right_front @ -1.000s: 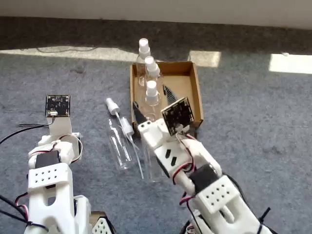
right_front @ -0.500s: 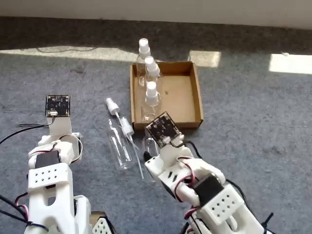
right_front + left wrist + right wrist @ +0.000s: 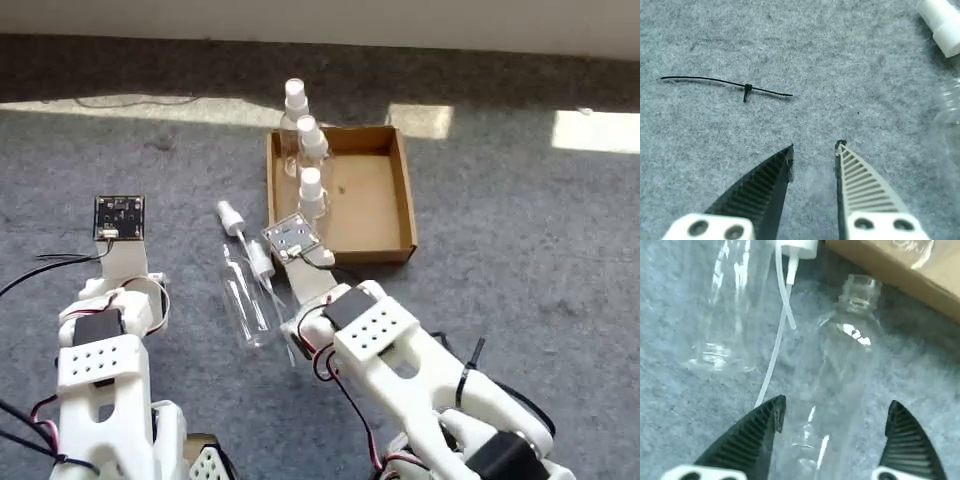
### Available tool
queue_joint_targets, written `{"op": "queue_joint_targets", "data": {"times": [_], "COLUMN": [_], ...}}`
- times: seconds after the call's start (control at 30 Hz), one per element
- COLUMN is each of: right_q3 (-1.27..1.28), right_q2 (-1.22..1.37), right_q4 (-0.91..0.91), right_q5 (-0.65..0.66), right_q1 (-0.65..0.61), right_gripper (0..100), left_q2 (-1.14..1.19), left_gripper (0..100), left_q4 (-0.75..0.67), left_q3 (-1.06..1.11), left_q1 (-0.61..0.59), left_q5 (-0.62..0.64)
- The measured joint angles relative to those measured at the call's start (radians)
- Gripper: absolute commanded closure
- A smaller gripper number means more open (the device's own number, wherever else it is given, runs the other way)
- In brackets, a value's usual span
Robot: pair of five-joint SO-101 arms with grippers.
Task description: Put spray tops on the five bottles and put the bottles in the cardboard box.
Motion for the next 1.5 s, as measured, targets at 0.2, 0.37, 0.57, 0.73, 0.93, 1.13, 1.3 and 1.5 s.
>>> {"op": "queue_joint_targets", "data": {"times": [0.2, 0.37, 0.57, 0.73, 0.93, 1.13, 1.3, 1.5], "right_q3": [0.000, 0.000, 0.002, 0.002, 0.002, -0.044, -0.044, -0.044], "right_q2": [0.081, 0.080, -0.068, -0.275, -0.578, -0.666, -0.563, -0.245], "right_q4": [-0.032, -0.017, 0.086, 0.304, 0.589, 0.594, 0.404, 0.199], "right_q5": [-0.002, -0.002, 0.167, 0.376, 0.468, 0.623, 0.717, 0.743], "right_q1": [0.000, 0.000, 0.021, 0.055, 0.261, 0.735, 1.059, 1.177], "right_gripper": [87.2, 99.1, 99.5, 99.5, 99.5, 99.5, 99.5, 99.5], "left_q2": [0.000, 0.000, 0.000, 0.000, 0.000, 0.000, 0.000, 0.000], "left_gripper": [86, 86, 86, 86, 86, 86, 86, 86], "left_q4": [0.000, 0.000, 0.000, 0.000, 0.000, -0.015, -0.017, -0.020], "left_q3": [0.000, 0.000, 0.000, 0.000, 0.000, 0.015, 0.015, 0.015], "left_q1": [0.000, 0.000, 0.000, 0.000, 0.000, 0.000, 0.000, 0.000], "left_q5": [0.000, 0.000, 0.000, 0.000, 0.000, 0.000, 0.000, 0.000]}}
